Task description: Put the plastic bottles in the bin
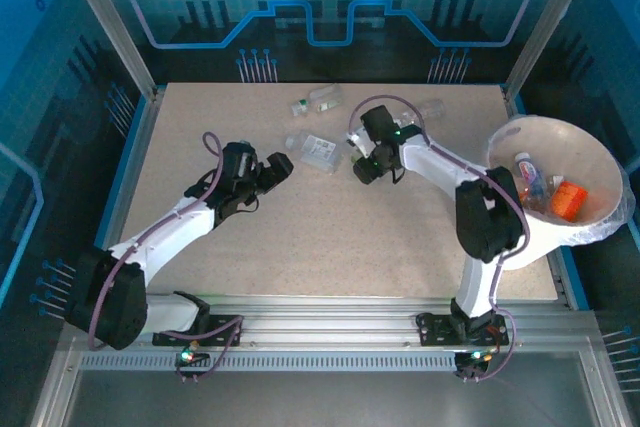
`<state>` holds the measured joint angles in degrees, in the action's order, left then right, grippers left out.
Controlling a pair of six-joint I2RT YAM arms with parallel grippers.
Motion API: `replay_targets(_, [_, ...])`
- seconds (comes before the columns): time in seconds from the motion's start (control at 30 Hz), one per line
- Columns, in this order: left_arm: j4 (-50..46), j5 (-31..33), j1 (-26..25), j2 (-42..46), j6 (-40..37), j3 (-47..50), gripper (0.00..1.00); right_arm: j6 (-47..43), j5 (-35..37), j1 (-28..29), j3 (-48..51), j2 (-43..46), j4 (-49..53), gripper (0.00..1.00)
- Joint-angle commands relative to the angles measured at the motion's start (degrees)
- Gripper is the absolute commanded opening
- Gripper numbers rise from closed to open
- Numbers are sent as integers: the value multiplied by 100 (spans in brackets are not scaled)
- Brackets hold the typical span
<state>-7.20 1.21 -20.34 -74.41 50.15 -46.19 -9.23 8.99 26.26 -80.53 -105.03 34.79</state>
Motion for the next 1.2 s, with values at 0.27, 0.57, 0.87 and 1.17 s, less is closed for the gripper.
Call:
replay_targets(0.27, [-195,-466,-16,-293,-87,-530,99,912,683,467,276,2210,212,44])
replay_targets(0.57, [-234,-297,-181,-314,-177,-636,99,1538,1708,493,-306,3411,1085,43])
replay_targets(0.87, [-186,-409,-238,-510,-128,-786,99,2029,4520,417,-877,3743,2509,42])
replay_targets(1.17, [-194,-506,-287,-671,-101,-969,99,2356,4995,-434,-836,4347,2854,40])
